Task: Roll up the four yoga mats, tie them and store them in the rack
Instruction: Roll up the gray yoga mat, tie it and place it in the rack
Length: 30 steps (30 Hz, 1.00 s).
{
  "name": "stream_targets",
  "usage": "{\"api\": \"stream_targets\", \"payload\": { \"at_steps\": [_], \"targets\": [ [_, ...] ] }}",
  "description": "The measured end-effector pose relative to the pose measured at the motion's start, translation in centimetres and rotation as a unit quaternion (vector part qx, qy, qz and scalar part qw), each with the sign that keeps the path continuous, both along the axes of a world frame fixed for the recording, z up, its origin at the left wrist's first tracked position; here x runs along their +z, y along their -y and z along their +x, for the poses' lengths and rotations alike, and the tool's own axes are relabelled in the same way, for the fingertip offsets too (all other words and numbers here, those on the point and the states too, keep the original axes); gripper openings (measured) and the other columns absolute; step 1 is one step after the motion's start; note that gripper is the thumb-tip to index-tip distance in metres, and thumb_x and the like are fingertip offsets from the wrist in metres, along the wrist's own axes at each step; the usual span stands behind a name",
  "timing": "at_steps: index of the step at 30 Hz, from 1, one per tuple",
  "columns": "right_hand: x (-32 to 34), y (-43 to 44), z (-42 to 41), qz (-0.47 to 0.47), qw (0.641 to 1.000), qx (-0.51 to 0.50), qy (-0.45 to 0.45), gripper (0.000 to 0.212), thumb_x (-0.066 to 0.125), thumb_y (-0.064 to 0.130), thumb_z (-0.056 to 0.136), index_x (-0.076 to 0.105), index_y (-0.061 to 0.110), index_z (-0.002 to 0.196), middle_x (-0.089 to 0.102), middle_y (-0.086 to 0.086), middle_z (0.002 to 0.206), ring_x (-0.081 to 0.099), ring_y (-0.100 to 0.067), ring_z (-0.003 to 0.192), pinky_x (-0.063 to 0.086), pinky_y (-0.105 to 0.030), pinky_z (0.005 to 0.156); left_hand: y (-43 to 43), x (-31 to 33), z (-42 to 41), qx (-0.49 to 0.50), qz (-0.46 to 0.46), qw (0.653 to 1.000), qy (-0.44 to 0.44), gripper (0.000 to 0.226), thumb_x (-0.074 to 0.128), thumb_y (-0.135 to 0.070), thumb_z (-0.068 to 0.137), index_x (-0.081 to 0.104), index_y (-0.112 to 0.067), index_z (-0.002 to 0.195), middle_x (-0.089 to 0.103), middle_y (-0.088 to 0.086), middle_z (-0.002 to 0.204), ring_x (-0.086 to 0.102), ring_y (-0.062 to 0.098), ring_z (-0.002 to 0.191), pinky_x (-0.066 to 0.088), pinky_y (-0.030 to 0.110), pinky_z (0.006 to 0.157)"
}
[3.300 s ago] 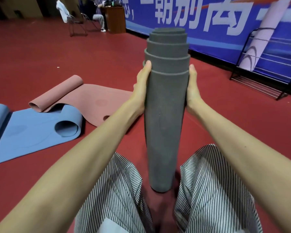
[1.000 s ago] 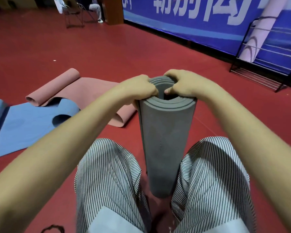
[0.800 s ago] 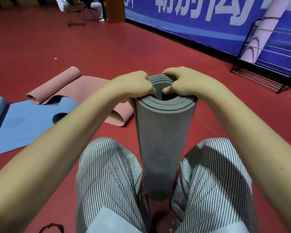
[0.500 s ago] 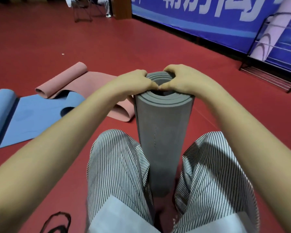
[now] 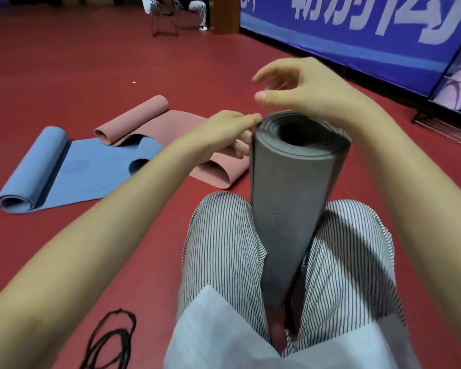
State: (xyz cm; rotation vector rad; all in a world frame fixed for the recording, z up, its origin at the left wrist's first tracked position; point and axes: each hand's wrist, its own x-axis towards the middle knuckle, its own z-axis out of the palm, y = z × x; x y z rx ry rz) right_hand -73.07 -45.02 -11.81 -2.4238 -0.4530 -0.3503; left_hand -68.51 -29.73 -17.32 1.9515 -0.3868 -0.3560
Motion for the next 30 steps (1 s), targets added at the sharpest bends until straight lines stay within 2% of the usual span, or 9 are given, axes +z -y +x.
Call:
{"api": "stream_targets", "payload": {
  "at_steps": [5,8,17,19,21,23,25,27,30],
  "targets": [
    [-1.5,-8.0,0.1,-0.005,0.994,0.106,-0.005,0.017,0.065,0.028,0.088,0.066,0.018,0.101,0.057,0.012,0.076,0.051,0.004,0.064,0.041,-0.009,0.062,-7.8,-1.7,-1.3,0.068,-0.041,0.997,-0.002,0.022,0.047,-0.03,0.098,0.06,-0.012,0.097,0.068,0.009,0.094,0.069,0.017,0.077,0.057,0.029,0.078],
    [-5.7,-14.6,1.2,-0.067,0.983,0.165,-0.042,0.019,0.063,0.028,0.087,0.066,0.013,0.099,0.056,0.006,0.072,0.049,-0.003,0.061,0.037,-0.015,0.058,-13.5,-5.1,-2.4,0.131,-0.06,0.989,-0.033,0.015,0.048,-0.007,0.092,0.062,-0.011,0.095,0.069,0.008,0.088,0.069,0.014,0.07,0.059,0.028,0.078],
    [-25.2,-29.7,3.7,-0.033,0.922,0.225,-0.313,0.025,0.06,0.037,0.091,0.061,0.012,0.087,0.053,0.006,0.065,0.048,-0.01,0.055,0.038,-0.016,0.05,-29.3,-23.5,-6.4,0.34,0.063,0.913,-0.217,0.021,0.045,-0.011,0.095,0.048,-0.015,0.075,0.05,0.002,0.069,0.047,0.014,0.055,0.04,0.02,0.051],
    [-29.1,-31.1,3.1,-0.065,0.905,0.231,-0.352,0.025,0.06,0.036,0.091,0.06,0.012,0.087,0.054,0.002,0.069,0.049,-0.013,0.061,0.038,-0.022,0.055,-30.5,-28.7,-7.4,0.345,0.122,0.892,-0.264,0.023,0.046,-0.01,0.095,0.049,-0.013,0.072,0.053,0.004,0.071,0.047,0.017,0.056,0.038,0.023,0.052],
    [-32.1,-31.8,2.1,-0.104,0.89,0.246,-0.371,0.028,0.06,0.034,0.092,0.064,0.006,0.096,0.054,-0.001,0.075,0.049,-0.016,0.073,0.034,-0.011,0.054,-30.8,-33.7,-8.8,0.342,0.161,0.873,-0.309,0.022,0.046,-0.009,0.094,0.052,-0.01,0.072,0.054,0.009,0.074,0.049,0.024,0.063,0.037,0.026,0.052],
    [-34.4,-32.1,1.3,-0.144,0.872,0.272,-0.381,0.034,0.059,0.032,0.092,0.064,0.001,0.105,0.051,0.004,0.072,0.047,-0.016,0.08,0.031,-0.007,0.051,-30.2,-37.7,-10.3,0.325,0.204,0.853,-0.352,0.018,0.044,-0.011,0.094,0.06,-0.005,0.089,0.059,0.013,0.088,0.056,0.029,0.082,0.042,0.03,0.062],
    [-36.0,-32.3,0.7,-0.18,0.853,0.299,-0.387,0.036,0.057,0.032,0.093,0.063,0.001,0.109,0.054,0.003,0.078,0.045,-0.015,0.085,0.032,-0.017,0.053,-29.6,-41.0,-11.7,0.296,0.242,0.846,-0.372,0.028,0.041,-0.014,0.096,0.06,-0.003,0.114,0.062,0.014,0.115,0.058,0.031,0.106,0.045,0.034,0.078],
    [-37.0,-32.4,0.3,-0.193,0.842,0.304,-0.403,0.036,0.056,0.033,0.093,0.062,0.002,0.112,0.056,-0.005,0.094,0.046,-0.014,0.09,0.028,-0.023,0.062,-28.7,-43.1,-13.0,0.291,0.223,0.842,-0.396,0.039,0.043,-0.01,0.095,0.048,-0.004,0.133,0.052,0.013,0.134,0.05,0.032,0.122,0.042,0.036,0.096],
    [-38.3,-32.1,0.1,-0.204,0.84,0.285,-0.414,0.036,0.057,0.034,0.093,0.063,0.003,0.111,0.061,-0.01,0.106,0.053,-0.02,0.096,0.038,-0.026,0.075,-27.1,-45.3,-14.6,0.333,0.138,0.826,-0.434,0.066,0.049,-0.007,0.092,0.017,-0.006,0.15,0.042,0.017,0.142,0.046,0.035,0.126,0.042,0.04,0.1]
  ]
}}
